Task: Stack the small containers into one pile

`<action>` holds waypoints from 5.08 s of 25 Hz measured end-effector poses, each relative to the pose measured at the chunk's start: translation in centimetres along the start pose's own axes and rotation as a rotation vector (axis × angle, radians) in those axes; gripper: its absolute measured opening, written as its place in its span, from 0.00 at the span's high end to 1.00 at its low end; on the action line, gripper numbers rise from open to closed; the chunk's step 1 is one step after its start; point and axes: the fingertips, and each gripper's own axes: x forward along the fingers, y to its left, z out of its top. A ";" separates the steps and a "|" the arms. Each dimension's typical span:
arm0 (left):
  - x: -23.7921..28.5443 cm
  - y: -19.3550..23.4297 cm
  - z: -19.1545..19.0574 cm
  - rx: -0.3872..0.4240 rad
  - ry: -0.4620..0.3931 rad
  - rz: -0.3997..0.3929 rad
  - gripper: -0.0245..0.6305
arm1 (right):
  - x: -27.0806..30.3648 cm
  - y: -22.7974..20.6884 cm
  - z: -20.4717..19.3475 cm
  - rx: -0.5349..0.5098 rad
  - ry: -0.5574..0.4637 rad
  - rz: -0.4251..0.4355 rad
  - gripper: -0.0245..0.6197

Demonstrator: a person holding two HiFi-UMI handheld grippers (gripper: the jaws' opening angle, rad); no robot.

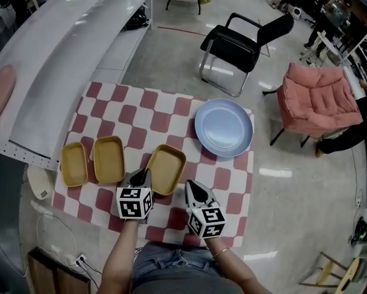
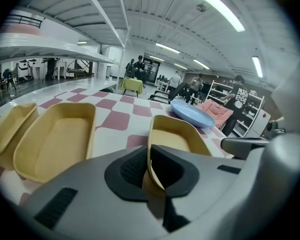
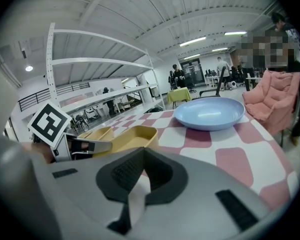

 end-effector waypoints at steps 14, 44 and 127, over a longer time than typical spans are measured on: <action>-6.2 1.8 0.6 -0.158 -0.148 0.110 0.92 | 0.0 4.2 0.1 -0.079 0.012 0.134 0.95; -23.7 19.9 -1.9 -0.386 -0.350 0.486 0.92 | 3.1 21.7 -2.7 -0.202 0.079 0.411 0.95; -10.0 17.2 -0.2 -0.229 -0.116 0.366 0.79 | 7.9 16.8 1.3 -0.203 0.037 0.273 0.95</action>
